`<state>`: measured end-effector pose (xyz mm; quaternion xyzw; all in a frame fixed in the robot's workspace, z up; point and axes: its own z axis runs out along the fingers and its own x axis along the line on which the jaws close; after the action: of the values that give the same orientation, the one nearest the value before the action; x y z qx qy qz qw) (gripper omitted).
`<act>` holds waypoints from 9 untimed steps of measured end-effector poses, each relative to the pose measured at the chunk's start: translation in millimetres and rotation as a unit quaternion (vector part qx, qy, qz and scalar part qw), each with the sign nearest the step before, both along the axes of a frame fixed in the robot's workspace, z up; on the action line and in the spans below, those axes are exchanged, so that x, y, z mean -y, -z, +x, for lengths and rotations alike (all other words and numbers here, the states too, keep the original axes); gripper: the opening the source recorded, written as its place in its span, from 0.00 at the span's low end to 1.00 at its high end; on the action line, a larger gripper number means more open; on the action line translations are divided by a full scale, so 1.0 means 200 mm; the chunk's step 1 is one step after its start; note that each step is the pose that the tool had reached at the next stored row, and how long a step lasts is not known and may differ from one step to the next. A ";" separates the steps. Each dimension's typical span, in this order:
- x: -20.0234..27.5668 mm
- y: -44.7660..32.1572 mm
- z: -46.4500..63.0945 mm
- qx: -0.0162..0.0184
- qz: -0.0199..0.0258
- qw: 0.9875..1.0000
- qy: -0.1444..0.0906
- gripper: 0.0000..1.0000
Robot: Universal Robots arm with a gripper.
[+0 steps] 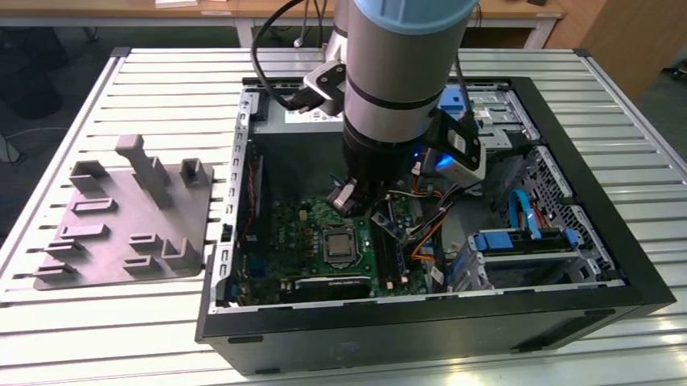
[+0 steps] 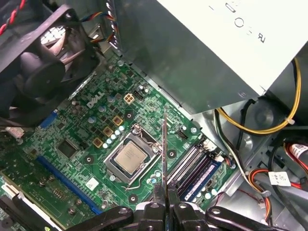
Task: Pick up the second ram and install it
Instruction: 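Insert the second ram into the second slot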
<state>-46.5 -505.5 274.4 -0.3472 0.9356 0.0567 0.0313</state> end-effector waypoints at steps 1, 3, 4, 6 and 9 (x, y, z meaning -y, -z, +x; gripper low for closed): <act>0.000 0.000 0.00 0.000 0.000 1.000 0.003 0.14; 0.000 0.001 0.00 0.000 0.000 1.000 0.009 0.14; 0.000 0.001 0.00 0.000 0.000 1.000 0.012 0.14; 0.000 0.001 0.00 0.000 0.000 1.000 0.018 0.14; 0.000 0.002 0.00 0.000 0.000 1.000 0.028 0.14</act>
<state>-46.5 -505.5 274.0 -0.3213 0.9448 0.0558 0.0329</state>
